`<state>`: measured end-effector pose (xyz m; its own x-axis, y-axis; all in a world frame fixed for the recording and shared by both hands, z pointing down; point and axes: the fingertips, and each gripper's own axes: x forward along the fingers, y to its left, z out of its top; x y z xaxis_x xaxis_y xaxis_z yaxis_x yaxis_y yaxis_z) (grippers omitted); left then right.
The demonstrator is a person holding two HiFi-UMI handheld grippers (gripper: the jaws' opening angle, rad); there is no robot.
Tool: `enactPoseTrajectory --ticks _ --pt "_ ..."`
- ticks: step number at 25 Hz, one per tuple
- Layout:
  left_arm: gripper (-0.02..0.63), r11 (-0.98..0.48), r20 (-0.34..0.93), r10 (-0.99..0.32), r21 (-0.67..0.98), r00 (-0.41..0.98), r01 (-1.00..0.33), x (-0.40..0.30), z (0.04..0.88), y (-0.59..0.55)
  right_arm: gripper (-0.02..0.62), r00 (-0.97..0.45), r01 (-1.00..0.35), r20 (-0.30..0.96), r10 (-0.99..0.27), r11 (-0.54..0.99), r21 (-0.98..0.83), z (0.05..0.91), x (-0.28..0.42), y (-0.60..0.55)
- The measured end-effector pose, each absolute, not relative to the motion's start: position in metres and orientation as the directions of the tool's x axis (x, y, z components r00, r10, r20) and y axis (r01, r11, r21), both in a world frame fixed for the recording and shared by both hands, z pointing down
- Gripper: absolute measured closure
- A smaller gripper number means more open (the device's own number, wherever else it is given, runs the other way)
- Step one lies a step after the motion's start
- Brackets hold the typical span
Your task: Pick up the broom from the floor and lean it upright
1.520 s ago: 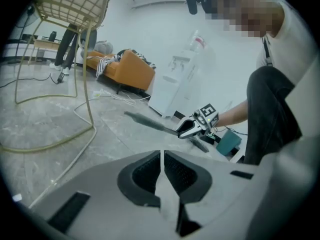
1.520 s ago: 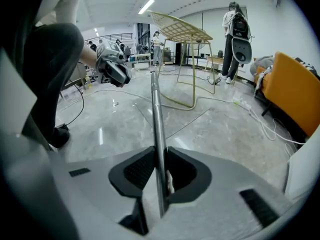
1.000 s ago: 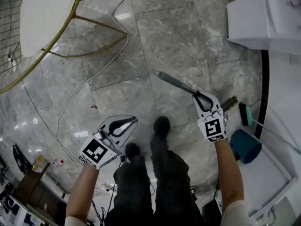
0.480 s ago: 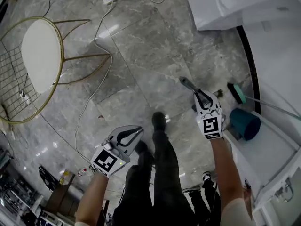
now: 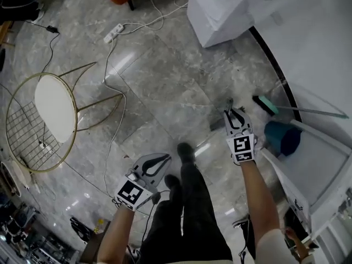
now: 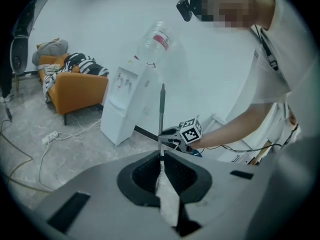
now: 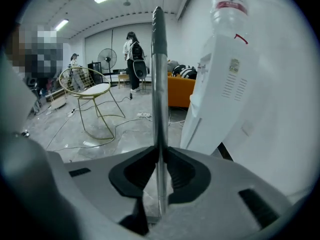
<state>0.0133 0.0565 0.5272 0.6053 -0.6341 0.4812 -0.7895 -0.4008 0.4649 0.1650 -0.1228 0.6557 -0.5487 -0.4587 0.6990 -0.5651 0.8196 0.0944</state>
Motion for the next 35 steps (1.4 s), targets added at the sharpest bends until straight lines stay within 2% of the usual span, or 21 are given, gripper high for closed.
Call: enactPoseTrajectory --ticks 11,22,28,32,35 --pt "0.584 -0.517 0.456 -0.599 0.407 0.658 -0.753 0.037 0.459 -0.037 0.52 -0.469 -0.688 0.712 -0.522 0.721 0.075 0.619 0.211 -0.178" --pt "0.584 -0.663 0.436 -0.454 0.417 0.777 -0.622 0.048 0.463 -0.137 0.52 -0.388 -0.763 0.744 -0.545 0.642 0.072 0.614 0.21 -0.271" --pt "0.584 -0.713 0.414 -0.398 0.422 0.819 -0.56 0.052 0.471 -0.199 0.52 -0.353 -0.782 0.779 -0.518 0.621 0.058 0.627 0.198 -0.324" --pt "0.584 -0.72 0.459 -0.322 0.45 0.828 -0.529 0.048 0.482 -0.224 0.52 -0.342 -0.807 0.783 -0.52 0.589 0.039 0.639 0.185 -0.361" --pt "0.584 -0.731 0.421 -0.316 0.463 0.85 -0.501 0.044 0.49 -0.244 0.519 -0.341 -0.821 0.779 -0.526 0.571 0.026 0.647 0.176 -0.384"
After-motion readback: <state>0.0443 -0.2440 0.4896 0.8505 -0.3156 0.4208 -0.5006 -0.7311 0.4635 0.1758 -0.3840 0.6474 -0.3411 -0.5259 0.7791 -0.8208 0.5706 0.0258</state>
